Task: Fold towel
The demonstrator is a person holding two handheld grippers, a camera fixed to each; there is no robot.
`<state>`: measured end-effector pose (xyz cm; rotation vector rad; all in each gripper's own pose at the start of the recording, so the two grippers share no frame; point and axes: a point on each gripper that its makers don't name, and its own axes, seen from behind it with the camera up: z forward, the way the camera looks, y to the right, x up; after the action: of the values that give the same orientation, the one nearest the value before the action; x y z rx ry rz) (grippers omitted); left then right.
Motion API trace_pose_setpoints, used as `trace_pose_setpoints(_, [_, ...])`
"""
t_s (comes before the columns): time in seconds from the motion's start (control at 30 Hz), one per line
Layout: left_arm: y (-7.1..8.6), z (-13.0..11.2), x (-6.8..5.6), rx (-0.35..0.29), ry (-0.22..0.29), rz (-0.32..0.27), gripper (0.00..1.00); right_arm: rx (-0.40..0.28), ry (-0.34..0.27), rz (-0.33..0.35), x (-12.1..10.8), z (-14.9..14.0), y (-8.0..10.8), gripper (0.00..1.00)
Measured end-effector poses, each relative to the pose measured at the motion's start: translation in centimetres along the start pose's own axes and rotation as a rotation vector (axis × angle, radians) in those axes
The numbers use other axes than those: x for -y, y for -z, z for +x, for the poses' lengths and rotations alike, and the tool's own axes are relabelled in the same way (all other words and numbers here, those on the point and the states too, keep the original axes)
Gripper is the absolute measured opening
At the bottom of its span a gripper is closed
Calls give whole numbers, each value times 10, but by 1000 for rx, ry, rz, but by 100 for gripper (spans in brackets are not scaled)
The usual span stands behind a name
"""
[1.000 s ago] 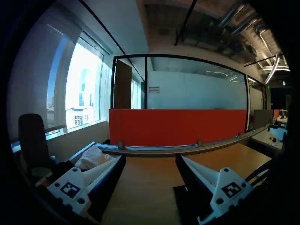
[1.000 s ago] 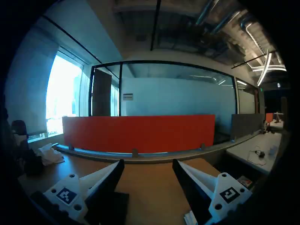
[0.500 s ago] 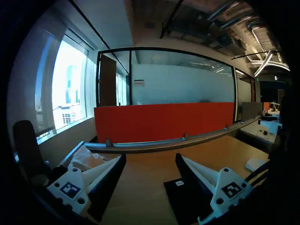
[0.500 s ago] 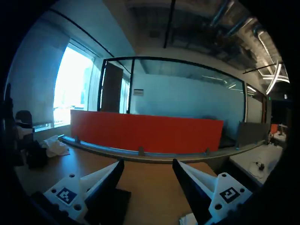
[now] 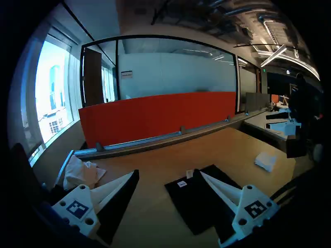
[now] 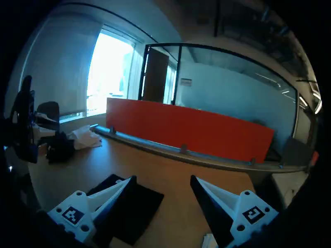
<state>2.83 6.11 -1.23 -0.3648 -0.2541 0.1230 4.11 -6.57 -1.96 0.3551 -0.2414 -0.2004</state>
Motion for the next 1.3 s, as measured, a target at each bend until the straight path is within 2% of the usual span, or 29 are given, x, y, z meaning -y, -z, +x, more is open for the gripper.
trace_pose_setpoints(0.07, [-1,-4,-3,13,-4,-15,98,21,23,22,4,-3,0,100])
trace_pose_setpoints(0.27, [-3,-18,-10,49,-27,-45,98,62,36,78,15,-14,-3,100])
trace_pose_setpoints(0.57, [-10,-47,-21,82,-60,-75,98,122,71,141,34,-49,-11,100])
trace_pose_setpoints(0.87, [-17,-94,-35,134,-68,-90,98,168,76,190,52,-89,-20,100])
trace_pose_setpoints(1.3, [-30,-166,-57,236,-82,-129,98,247,67,221,69,-157,-33,100])
